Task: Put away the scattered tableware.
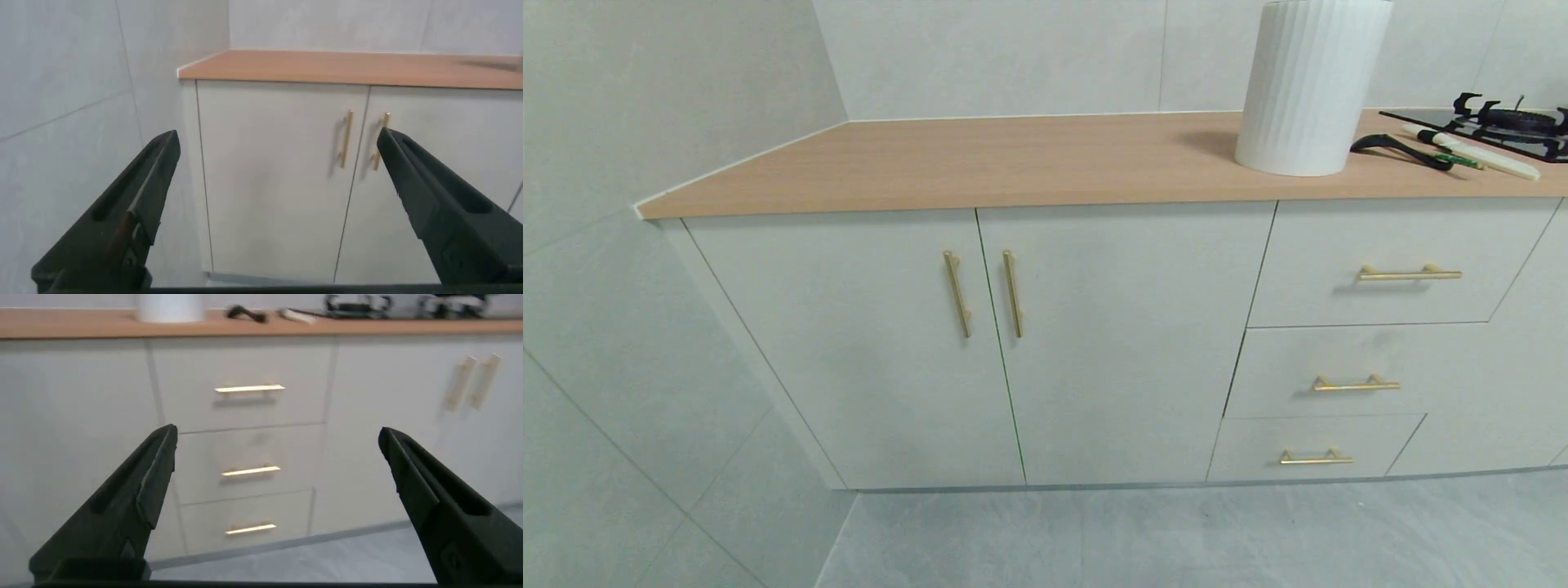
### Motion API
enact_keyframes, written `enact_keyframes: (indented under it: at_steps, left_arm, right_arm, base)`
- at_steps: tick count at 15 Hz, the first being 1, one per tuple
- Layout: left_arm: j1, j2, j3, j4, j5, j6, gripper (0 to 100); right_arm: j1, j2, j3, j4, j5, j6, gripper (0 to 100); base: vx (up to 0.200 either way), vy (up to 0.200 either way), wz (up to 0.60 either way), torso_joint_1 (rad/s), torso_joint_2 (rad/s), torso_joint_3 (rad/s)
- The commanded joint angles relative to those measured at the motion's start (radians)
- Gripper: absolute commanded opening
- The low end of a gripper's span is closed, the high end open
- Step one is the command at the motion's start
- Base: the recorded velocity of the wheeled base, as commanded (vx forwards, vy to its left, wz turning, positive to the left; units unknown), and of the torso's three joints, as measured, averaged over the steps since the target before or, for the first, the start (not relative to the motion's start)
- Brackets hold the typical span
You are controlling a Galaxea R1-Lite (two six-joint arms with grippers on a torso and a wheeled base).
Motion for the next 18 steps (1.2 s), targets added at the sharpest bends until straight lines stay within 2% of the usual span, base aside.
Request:
enact_keyframes:
  at_steps: [1,2,3,5,6,7,8,11,12,13,15,18]
  left_arm:
    - [0.019,-0.064,0.041,0.001,0.009,-0.005,100]
    - [0.019,-0.064,0.07,0.001,0.018,-0.004,100]
    - [0.019,-0.064,0.166,-0.025,0.029,0.0,100]
    - [0.019,-0.064,0.282,-0.117,0.028,0.004,100]
    - [0.019,-0.064,0.448,-0.265,0.026,0.029,100]
    - [0.019,-0.064,0.521,-0.328,0.024,0.041,100]
    - [0.019,-0.064,0.561,-0.348,0.018,0.044,100]
    - [0.019,-0.064,0.561,-0.216,-0.018,0.049,100]
    - [0.019,-0.064,0.561,-0.207,-0.075,0.036,100]
    - [0.019,-0.064,0.561,-0.175,-0.103,0.032,100]
    - [0.019,-0.064,0.561,-0.181,-0.103,-0.004,100]
    - [0.019,-0.064,0.561,-0.181,-0.103,-0.013,100]
  right_arm:
    - [-0.007,-0.034,0.075,-0.005,-0.01,0.016,100]
    - [-0.007,-0.034,0.1,-0.007,-0.01,0.016,100]
    - [-0.007,-0.034,0.178,-0.013,-0.008,0.018,100]
    - [-0.007,-0.034,0.252,-0.07,0.004,0.018,100]
    - [-0.007,-0.034,0.36,-0.212,0.061,0.016,100]
    - [-0.007,-0.034,0.374,-0.234,0.099,0.019,100]
    - [-0.007,-0.034,0.374,-0.211,0.128,0.028,100]
    - [-0.007,-0.034,0.374,-0.163,0.144,0.065,100]
    - [-0.007,-0.034,0.374,-0.147,0.164,0.074,100]
    - [-0.007,-0.034,0.374,-0.113,0.197,0.081,100]
    - [-0.007,-0.034,0.374,-0.117,0.21,0.079,100]
    - [-0.007,-0.034,0.374,-0.117,0.21,0.076,100]
  base:
    - [0.0,0.0,0.0,0.0,0.0,0.0]
    - [0.0,0.0,0.0,0.0,0.0,0.0]
    - [0.0,0.0,0.0,0.0,0.0,0.0]
    - [0.0,0.0,0.0,0.0,0.0,0.0]
    - [0.0,0.0,0.0,0.0,0.0,0.0]
    - [0.0,0.0,0.0,0.0,0.0,0.0]
    - [0.0,0.0,0.0,0.0,0.0,0.0]
    - [0.0,0.0,0.0,0.0,0.0,0.0]
    - [0.0,0.0,0.0,0.0,0.0,0.0]
    - [0.0,0.0,0.0,0.0,0.0,0.0]
    - [0.0,0.0,0.0,0.0,0.0,0.0]
    - [0.0,0.0,0.0,0.0,0.0,0.0]
